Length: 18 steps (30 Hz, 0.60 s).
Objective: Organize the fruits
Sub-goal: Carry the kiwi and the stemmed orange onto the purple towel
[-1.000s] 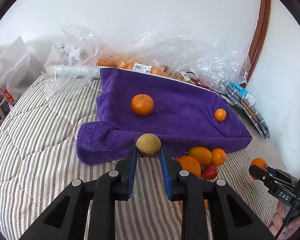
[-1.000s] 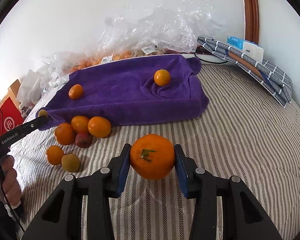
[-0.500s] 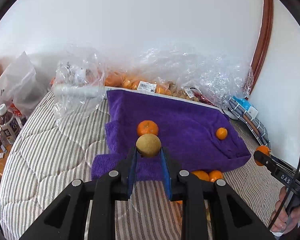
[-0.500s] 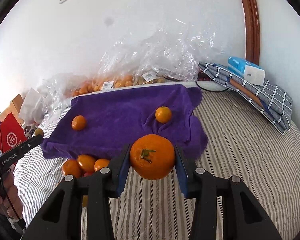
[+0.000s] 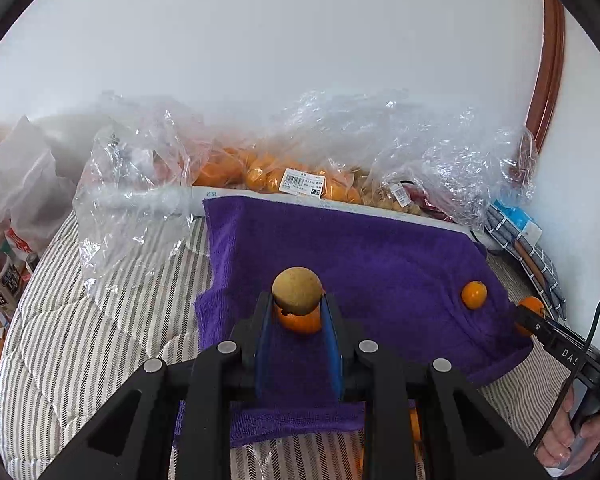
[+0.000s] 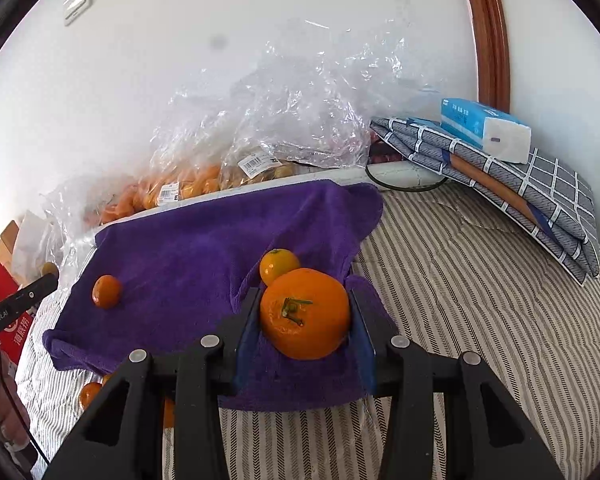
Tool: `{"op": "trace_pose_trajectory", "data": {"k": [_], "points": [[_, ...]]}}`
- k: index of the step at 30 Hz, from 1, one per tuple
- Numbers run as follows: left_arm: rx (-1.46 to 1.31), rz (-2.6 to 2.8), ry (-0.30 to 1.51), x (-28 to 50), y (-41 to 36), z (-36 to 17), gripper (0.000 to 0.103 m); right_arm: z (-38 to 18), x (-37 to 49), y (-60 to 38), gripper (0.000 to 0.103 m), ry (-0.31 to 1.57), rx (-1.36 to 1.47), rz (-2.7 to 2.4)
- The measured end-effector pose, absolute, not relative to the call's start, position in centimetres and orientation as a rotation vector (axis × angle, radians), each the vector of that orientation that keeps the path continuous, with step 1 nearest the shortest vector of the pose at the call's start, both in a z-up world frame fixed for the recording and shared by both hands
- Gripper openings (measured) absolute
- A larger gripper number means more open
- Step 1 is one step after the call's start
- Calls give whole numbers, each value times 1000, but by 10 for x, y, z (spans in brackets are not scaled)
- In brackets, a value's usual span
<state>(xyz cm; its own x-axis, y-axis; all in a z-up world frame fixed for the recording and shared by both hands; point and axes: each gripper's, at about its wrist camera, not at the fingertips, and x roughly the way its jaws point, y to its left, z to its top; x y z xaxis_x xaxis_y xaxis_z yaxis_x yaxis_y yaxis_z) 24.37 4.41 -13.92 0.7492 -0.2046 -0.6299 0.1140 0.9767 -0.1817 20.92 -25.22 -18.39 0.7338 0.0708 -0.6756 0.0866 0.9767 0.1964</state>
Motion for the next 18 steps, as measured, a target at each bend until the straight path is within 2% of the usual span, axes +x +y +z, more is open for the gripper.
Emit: {"op": "trace_pose_trajectory", "data": {"k": [18], "points": [[-143, -191, 801, 253, 35, -169, 23, -202, 218, -234, 43, 785, 169, 17]]}}
